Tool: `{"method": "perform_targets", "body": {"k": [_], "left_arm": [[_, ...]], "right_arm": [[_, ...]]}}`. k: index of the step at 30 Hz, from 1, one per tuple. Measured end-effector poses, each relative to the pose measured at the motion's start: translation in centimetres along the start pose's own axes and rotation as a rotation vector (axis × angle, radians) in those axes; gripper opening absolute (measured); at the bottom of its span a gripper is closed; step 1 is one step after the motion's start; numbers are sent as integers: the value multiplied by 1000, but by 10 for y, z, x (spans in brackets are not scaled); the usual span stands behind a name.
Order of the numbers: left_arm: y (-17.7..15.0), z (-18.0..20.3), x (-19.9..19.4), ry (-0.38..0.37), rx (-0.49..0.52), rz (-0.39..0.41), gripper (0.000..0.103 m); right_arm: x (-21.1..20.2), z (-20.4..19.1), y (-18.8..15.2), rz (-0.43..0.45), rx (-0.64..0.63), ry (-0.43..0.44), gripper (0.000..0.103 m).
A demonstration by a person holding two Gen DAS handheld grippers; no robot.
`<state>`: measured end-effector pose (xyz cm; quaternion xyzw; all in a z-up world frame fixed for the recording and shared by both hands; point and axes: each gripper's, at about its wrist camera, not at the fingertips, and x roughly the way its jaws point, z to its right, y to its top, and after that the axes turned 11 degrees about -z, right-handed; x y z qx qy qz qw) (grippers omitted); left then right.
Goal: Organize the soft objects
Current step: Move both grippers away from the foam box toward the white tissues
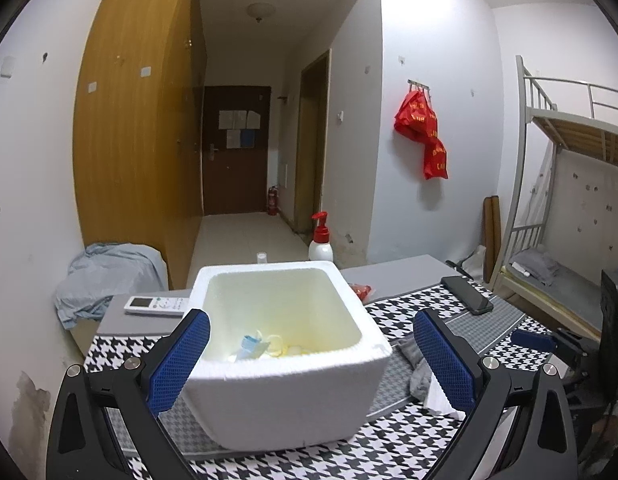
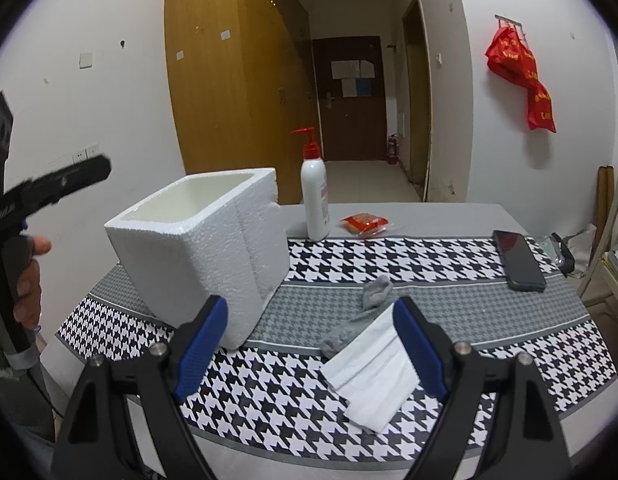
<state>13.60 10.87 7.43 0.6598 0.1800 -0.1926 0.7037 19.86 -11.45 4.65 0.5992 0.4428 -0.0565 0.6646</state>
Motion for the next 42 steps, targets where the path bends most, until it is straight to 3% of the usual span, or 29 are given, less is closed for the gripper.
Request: {"method": "perform_targets", "body": {"k": [6, 13, 22, 32, 42], "left_arm": [[-21, 11, -13, -7, 1, 18, 102], [-69, 19, -30, -19, -28, 66, 102], [-127, 30, -9, 2, -88, 102, 102], [-137, 59, 11, -3, -59, 119, 102], [-120, 77, 30, -102, -47, 50, 102]], "right_arm": [[-8, 3, -5, 6, -2, 5, 87], [-23, 15, -18, 38, 23, 34, 87], [-48, 18, -25, 70, -3, 36, 88], [-45, 22, -42, 36, -80, 10, 92], [-20, 44, -61, 3, -15, 13, 92]]}}
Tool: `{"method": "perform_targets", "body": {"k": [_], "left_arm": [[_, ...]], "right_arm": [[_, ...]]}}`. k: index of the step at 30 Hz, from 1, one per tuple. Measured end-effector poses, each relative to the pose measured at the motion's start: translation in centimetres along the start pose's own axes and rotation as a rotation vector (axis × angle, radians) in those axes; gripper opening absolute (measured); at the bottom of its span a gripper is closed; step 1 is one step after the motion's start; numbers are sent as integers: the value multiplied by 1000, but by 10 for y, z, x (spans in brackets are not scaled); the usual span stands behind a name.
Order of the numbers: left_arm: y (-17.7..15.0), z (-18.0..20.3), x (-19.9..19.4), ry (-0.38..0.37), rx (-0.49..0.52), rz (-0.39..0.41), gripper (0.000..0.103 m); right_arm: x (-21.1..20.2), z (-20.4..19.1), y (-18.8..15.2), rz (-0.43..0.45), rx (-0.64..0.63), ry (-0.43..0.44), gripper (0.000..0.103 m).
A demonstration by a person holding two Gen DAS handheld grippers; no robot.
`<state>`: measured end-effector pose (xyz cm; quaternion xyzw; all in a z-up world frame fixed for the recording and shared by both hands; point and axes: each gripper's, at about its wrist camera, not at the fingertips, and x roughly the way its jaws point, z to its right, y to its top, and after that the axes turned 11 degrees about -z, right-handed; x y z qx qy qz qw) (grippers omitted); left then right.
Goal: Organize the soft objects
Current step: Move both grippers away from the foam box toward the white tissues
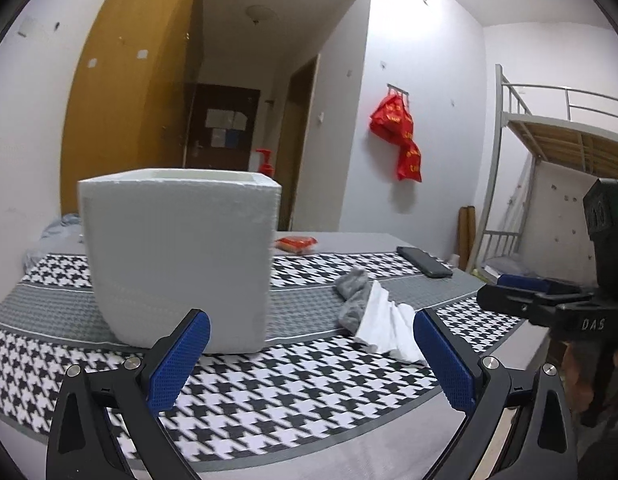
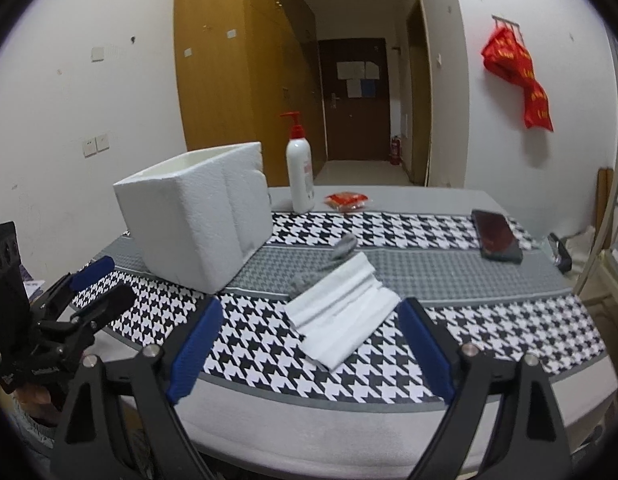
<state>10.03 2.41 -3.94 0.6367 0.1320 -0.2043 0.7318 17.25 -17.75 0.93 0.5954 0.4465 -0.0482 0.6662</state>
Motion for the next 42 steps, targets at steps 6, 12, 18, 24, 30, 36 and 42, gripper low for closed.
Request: {"method": "perform_targets", "body": {"k": [6, 12, 18, 24, 30, 36, 42], "left_arm": [[11, 19, 19, -52, 47, -36, 102], [15, 27, 33, -82, 43, -71, 102], [19, 42, 42, -101, 84, -94, 102], [20, 58, 55, -134, 112, -129, 102], [21, 67, 67, -135, 117, -158, 102], [20, 76, 83, -112, 129, -203, 102], [19, 83, 103, -102, 132, -271, 95]], "right_arm": [[2, 14, -5, -4, 26, -27, 92], [2, 29, -9, -7, 52, -40, 92], [2, 43, -13, -5, 82, -50, 92], [0, 55, -19, -6, 102, -49, 92], [4, 71, -25, -14, 133, -53, 92], [7, 80, -26, -18, 131, -42, 92], [11, 90, -28, -20, 134, -30, 92]]}}
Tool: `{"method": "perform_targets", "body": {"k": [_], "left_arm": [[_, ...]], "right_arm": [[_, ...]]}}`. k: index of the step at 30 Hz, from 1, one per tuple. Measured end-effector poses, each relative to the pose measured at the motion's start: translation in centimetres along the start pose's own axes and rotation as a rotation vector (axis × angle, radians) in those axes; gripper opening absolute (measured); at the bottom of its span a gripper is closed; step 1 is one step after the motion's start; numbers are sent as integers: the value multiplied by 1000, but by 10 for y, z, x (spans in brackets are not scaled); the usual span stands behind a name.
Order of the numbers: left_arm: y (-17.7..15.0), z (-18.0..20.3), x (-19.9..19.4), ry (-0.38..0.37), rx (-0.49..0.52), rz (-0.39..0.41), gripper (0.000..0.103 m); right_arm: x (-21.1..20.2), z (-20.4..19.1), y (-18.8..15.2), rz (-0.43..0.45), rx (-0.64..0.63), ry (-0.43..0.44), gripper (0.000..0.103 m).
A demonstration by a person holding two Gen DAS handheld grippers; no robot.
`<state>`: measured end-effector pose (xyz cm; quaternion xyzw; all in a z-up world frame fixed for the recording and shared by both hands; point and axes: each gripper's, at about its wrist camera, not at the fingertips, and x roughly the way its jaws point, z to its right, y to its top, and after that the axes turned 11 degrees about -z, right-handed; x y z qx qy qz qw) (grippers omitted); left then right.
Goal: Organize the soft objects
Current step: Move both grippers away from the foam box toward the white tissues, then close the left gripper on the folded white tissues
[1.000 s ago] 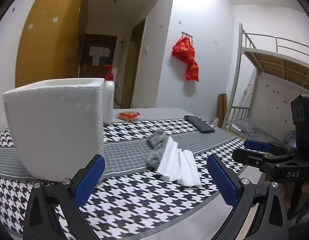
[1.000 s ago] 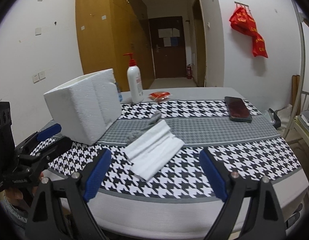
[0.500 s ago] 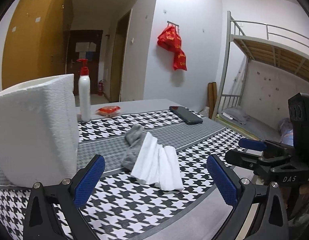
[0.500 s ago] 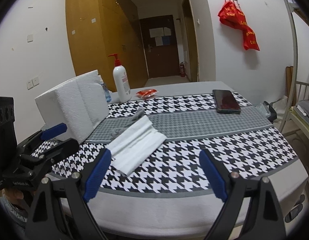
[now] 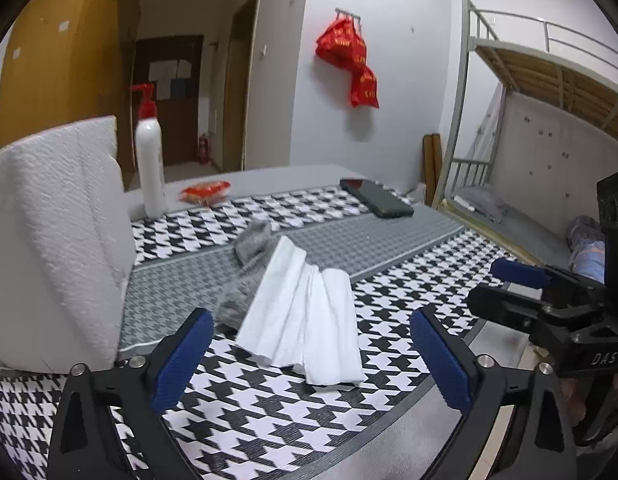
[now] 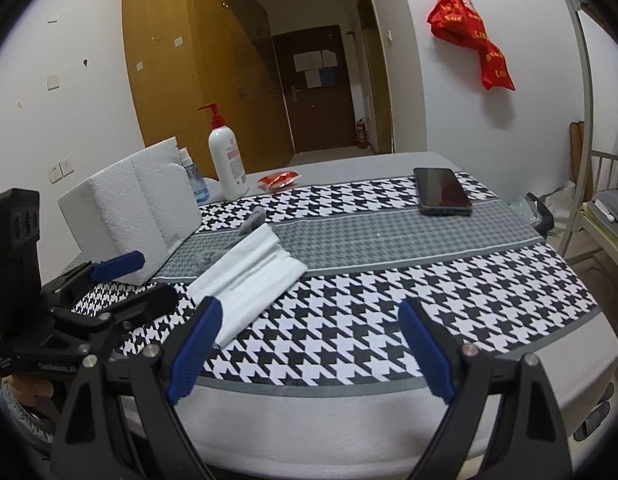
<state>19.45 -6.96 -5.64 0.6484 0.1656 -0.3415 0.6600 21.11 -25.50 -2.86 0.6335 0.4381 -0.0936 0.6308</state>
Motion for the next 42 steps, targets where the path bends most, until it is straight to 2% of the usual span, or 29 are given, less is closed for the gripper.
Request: {"method": "perform_targets", "body": {"k": [7, 14, 20, 22, 25, 27, 31, 36, 42], "left_arm": [[7, 10, 25, 3, 22, -107, 80], [8, 10, 44, 31, 11, -205, 60], [5, 9, 57, 62, 9, -267, 49], [5, 10, 58, 75, 12, -266, 47], [5, 10, 59, 100, 15, -268, 34], [6, 9, 59, 98, 12, -266, 16], [6, 9, 57, 81, 23, -247, 12], [8, 13, 34, 42, 50, -133, 12], [10, 7, 8, 24, 35, -60, 12]], "right_arm": [[4, 14, -1, -13, 23, 20, 92], [4, 20, -2, -13, 28, 37, 92], [4, 25, -3, -12, 34, 50, 92], [4, 27, -3, -13, 37, 54, 92], [5, 29, -4, -15, 41, 62, 92], [5, 30, -4, -17, 42, 63, 92], [3, 31, -4, -17, 47, 66, 92], [2, 32, -4, -17, 56, 64, 92], [0, 27, -2, -13, 56, 60, 92]]}}
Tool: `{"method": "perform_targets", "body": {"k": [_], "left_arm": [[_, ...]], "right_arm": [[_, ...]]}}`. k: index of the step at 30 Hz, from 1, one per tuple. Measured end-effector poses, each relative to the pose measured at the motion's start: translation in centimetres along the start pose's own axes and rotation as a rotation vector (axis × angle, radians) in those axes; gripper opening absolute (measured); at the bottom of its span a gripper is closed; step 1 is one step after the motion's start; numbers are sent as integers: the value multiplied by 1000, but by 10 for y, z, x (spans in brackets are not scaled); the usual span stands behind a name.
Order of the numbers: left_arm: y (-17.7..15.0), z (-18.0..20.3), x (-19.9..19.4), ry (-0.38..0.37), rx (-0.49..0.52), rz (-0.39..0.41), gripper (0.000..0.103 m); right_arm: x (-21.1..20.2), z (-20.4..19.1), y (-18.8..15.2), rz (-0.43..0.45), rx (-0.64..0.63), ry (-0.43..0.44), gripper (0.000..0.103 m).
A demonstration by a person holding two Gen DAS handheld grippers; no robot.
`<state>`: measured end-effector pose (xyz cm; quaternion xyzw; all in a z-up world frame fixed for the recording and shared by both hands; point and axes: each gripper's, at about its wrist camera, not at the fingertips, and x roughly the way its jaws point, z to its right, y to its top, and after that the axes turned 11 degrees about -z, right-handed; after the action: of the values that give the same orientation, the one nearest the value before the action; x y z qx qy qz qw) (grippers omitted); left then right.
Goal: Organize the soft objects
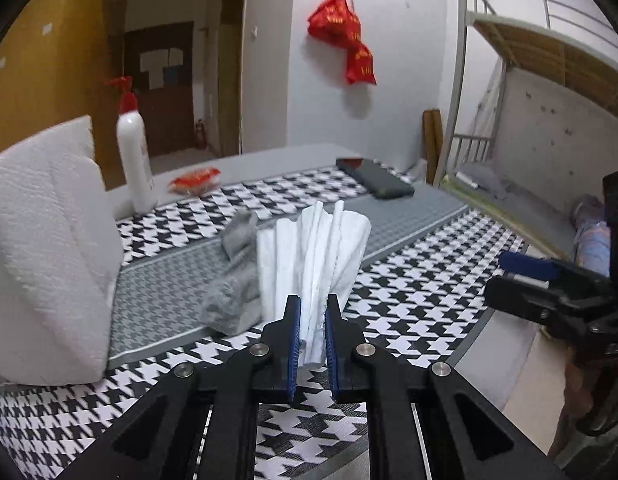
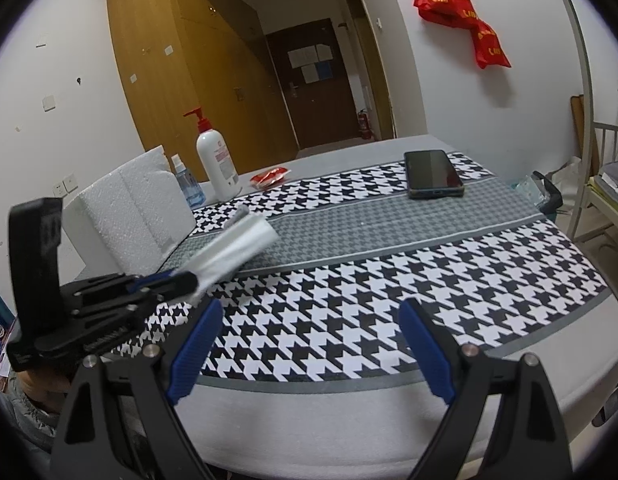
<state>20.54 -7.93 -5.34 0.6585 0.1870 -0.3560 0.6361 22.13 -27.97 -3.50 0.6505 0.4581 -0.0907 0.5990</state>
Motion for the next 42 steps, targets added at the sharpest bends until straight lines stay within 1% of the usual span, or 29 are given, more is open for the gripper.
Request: {"method": "perform_targets", "body": {"k": [8, 16, 23, 28, 33, 34, 35, 36, 37, 38, 40, 42], "left_arm": [[-7, -18, -29, 4, -26, 61, 12], [-16, -40, -44, 20, -58, 101, 12], [-27, -62, -51, 82, -111, 88, 12], [-34, -69, -48, 91, -138, 66, 12], [-33, -66, -37, 90, -148, 16, 13], [-33, -68, -35, 96, -151, 4, 14], [-33, -69, -32, 103, -160, -7, 21], [-34, -71, -30, 102, -175, -21, 34], [-34, -73, -28, 96, -189, -29, 42], [-34, -74, -27, 93, -196, -32, 54], [-34, -73, -25, 96, -199, -33, 56], [-34, -73, -20, 100, -206, -56, 56]], "right_arm": [[5, -15, 6, -2, -21, 5, 92], [12, -38, 13, -7, -61, 11, 92], [23, -59, 21, -31, -99, 5, 92], [37, -70, 33, -56, -114, -7, 92], [45, -75, 44, -66, -124, -9, 92], [46, -76, 45, -69, -131, -10, 92], [48, -78, 47, -74, -139, -10, 92], [50, -80, 49, -78, -146, -10, 92], [53, -81, 51, -85, -152, -8, 92], [57, -83, 54, -95, -157, -9, 92], [63, -86, 57, -110, -168, -15, 92], [68, -88, 61, -126, -180, -9, 92]]}}
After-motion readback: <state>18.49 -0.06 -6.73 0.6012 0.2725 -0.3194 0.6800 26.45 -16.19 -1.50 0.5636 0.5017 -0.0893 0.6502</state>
